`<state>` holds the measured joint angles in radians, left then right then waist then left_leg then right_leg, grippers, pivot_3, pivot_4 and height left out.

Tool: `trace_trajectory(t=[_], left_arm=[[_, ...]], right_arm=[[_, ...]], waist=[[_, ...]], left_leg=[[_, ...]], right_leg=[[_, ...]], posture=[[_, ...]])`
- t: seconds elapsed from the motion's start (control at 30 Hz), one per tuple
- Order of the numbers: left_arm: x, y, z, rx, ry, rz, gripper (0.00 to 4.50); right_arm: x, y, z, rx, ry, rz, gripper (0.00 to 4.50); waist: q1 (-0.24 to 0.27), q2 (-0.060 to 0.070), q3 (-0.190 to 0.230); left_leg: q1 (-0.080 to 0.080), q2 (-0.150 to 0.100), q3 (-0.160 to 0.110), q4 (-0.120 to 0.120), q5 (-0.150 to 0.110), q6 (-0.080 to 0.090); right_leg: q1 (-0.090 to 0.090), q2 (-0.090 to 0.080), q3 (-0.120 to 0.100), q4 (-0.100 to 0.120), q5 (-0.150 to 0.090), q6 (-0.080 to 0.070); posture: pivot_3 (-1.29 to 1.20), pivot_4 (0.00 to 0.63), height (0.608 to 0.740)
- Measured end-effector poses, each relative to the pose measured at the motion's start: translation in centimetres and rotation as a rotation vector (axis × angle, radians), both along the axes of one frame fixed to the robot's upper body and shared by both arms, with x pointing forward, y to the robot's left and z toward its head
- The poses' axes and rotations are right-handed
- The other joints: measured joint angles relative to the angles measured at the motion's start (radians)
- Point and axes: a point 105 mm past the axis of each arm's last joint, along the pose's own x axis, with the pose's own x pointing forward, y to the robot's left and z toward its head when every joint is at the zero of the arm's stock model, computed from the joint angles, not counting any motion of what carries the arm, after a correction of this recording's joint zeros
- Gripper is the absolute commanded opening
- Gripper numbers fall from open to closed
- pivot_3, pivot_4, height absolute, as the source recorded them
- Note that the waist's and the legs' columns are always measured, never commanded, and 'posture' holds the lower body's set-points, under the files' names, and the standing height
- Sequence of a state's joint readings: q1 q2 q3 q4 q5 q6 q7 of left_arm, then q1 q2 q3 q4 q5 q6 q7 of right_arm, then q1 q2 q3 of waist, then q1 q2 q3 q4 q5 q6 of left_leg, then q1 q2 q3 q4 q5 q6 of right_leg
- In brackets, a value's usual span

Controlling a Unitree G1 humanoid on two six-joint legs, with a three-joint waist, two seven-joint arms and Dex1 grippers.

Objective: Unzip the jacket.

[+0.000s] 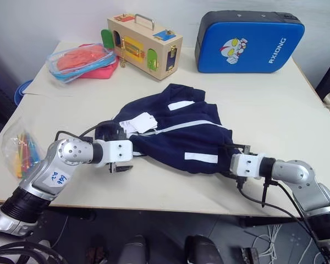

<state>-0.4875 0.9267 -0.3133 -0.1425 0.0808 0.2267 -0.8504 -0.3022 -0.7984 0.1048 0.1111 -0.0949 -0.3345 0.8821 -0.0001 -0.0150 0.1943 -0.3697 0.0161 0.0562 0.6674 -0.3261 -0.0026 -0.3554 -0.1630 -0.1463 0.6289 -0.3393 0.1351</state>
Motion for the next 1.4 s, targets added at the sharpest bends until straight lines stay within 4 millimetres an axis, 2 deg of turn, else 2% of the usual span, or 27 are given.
trace_trajectory(t=[0.17, 0.27, 0.3, 0.33, 0.37, 0.53, 0.67, 0.8, 0.9, 1.07, 1.17, 1.23, 1.4], left_arm=[[-0.2, 0.4, -0.4, -0.001, 0.004, 0.018, 1.73], [-0.2, 0.6, -0.6, 0.002, 0.001, 0.03, 0.72], [-0.3, 0.6, -0.7, 0.002, 0.004, 0.031, 0.52], [-0.4, 0.7, -0.9, 0.0, 0.007, 0.034, 0.17], [-0.5, 0.7, -1.0, -0.001, 0.012, 0.034, 0.02], [-0.9, 1.4, -1.1, 0.002, 0.012, 0.052, 0.02], [-1.8, 3.1, -1.0, 0.085, 0.008, -0.001, 0.02], [-2.9, 4.2, -1.3, 0.16, 0.006, -0.092, 0.02], [-4.4, 5.2, -1.7, 0.187, 0.029, -0.16, 0.02], [-6.6, 6.5, -2.3, 0.174, 0.09, -0.186, 0.02], [-7.0, 6.8, -2.4, 0.149, 0.107, -0.166, 0.02], [-7.1, 6.6, -2.5, 0.105, 0.131, -0.137, 0.0], [-7.2, 6.9, -2.3, 0.058, 0.165, -0.062, 1.2]], right_arm=[[0.2, -0.3, -0.4, -0.006, 0.015, -0.006, 1.27], [0.2, -0.4, -0.5, -0.009, 0.024, -0.008, 0.13], [0.2, -0.4, -0.5, -0.01, 0.024, -0.007, 0.0], [0.2, -0.4, -0.5, -0.014, 0.026, -0.003, 0.0], [0.2, -0.5, -0.4, -0.02, 0.029, -0.001, 0.0], [-1.0, -0.9, -0.2, -0.058, 0.079, 0.039, 0.0], [-4.8, -1.2, 0.0, -0.028, 0.258, 0.089, 0.0], [-8.6, -0.4, 0.1, 0.005, 0.418, 0.149, 0.0], [-10.6, 0.2, -0.3, 0.006, 0.466, 0.164, 0.0], [-12.2, 0.8, -1.3, 0.008, 0.5, 0.143, 0.0], [-11.6, 0.8, -1.4, -0.002, 0.443, 0.113, 0.0], [-10.9, 0.3, -1.4, -0.022, 0.408, 0.086, 0.6], [-11.5, -0.8, -2.1, -0.026, 0.505, 0.044, 2.1]], waist=[[0.0, 0.0, 0.0], [-0.001, 0.0, 0.0], [-0.001, 0.0, 0.0], [-0.001, 0.0, 0.0], [-0.001, 0.0, 0.0], [-0.001, 0.0, 0.0], [0.0, 0.0, 0.0], [0.0, 0.001, 0.0], [-0.002, 0.001, 0.0], [-0.002, 0.001, 0.0], [-0.002, 0.001, 0.0], [-0.001, 0.001, 0.0], [0.005, 0.001, 0.0]], left_leg=[[0.0, 0.0, 0.0, 0.0, 0.0, 0.0], [0.0, 0.0, 0.0, -0.001, 0.0, 0.0], [0.0, 0.0, 0.0, -0.001, 0.0, 0.0], [0.0, 0.0, 0.0, -0.001, 0.0, 0.0], [-0.001, 0.0, 0.0, -0.001, 0.0, 0.0], [-0.001, 0.0, 0.0, -0.002, 0.0, 0.0], [-0.001, 0.0, -0.001, -0.004, 0.0, 0.0], [-0.001, 0.0, -0.001, -0.004, -0.001, 0.001], [-0.001, 0.001, -0.002, -0.004, -0.001, 0.0], [0.0, 0.0, -0.003, -0.004, -0.001, 0.001], [0.001, 0.0, -0.003, -0.004, -0.001, 0.001], [0.001, 0.0, -0.003, -0.004, -0.001, 0.001], [0.0, 0.0, -0.003, -0.004, -0.001, 0.001]], right_leg=[[0.0, 0.0, 0.0, 0.0, 0.0, 0.0], [0.0, 0.0, 0.0, 0.0, 0.0, 0.0], [0.0, 0.0, 0.0, 0.0, 0.0, 0.0], [0.0, 0.0, 0.0, 0.0, 0.0, 0.0], [0.0, 0.0, 0.0, 0.0, 0.0, 0.0], [-0.001, 0.0, 0.0, -0.001, 0.0, 0.0], [-0.002, 0.0, -0.001, -0.002, 0.0, 0.0], [-0.002, 0.0, 0.0, -0.002, 0.0, 0.0], [-0.002, 0.0, 0.0, -0.002, 0.0, 0.0], [-0.002, 0.0, 0.001, -0.002, 0.0, 0.0], [-0.002, 0.0, 0.002, -0.002, 0.0, 0.0], [-0.002, 0.0, 0.003, -0.002, 0.0, 0.0], [-0.002, 0.0, 0.002, -0.002, 0.0, 0.0]], posture=[[0.0, 0.15, 0.74], [0.0, 0.15, 0.74], [0.0, 0.15, 0.74], [0.0, 0.15, 0.74], [0.0, 0.15, 0.74], [0.0, 0.15, 0.74], [0.0, 0.15, 0.74], [0.0, 0.15, 0.74], [0.0, 0.15, 0.74], [0.0, 0.15, 0.74], [0.0, 0.15, 0.74], [0.0, 0.15, 0.74], [0.0, 0.15, 0.74]])
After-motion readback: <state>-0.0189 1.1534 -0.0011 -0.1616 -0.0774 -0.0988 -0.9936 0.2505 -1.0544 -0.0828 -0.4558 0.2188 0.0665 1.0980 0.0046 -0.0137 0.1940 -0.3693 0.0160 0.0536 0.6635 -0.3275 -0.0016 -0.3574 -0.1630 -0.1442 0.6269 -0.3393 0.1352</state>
